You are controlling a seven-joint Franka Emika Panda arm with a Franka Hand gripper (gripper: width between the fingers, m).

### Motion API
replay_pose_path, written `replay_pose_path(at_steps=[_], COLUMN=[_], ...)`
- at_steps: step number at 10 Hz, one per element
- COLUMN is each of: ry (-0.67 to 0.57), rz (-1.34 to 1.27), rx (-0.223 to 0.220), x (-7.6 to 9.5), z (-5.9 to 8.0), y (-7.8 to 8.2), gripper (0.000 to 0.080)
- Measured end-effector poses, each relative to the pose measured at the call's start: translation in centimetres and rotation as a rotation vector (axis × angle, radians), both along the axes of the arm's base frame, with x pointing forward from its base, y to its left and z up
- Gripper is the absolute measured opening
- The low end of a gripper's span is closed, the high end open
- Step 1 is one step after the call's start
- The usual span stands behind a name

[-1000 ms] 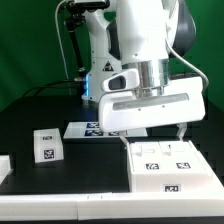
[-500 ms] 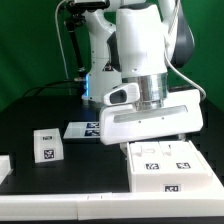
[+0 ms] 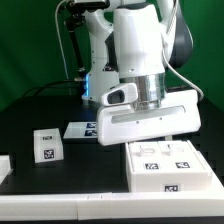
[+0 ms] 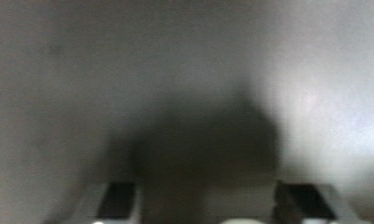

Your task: Assemble cabinet

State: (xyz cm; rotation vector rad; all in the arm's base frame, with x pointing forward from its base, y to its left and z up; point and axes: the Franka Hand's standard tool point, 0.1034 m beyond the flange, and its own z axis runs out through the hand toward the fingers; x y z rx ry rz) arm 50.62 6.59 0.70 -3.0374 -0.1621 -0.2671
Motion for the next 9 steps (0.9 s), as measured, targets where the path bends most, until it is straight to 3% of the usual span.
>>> replay_pose_path(at_steps=[1, 3, 6, 8, 9], ry=[-0.002, -0.006, 0.004, 0.017, 0.021], rz=[-0.005, 0.001, 0.043, 0.069, 0.083], rx=[0.001, 0.002, -0.009, -0.021, -0.029], x=[0.2, 0.2, -0.1, -0.2, -0.1], z=[0.1, 0.1, 0.4, 2.0, 3.5], y=[0.0, 0.5, -0.1, -0.6, -1.0], gripper=[0.0225, 0.0209, 0.0209, 0.0209, 0.0209])
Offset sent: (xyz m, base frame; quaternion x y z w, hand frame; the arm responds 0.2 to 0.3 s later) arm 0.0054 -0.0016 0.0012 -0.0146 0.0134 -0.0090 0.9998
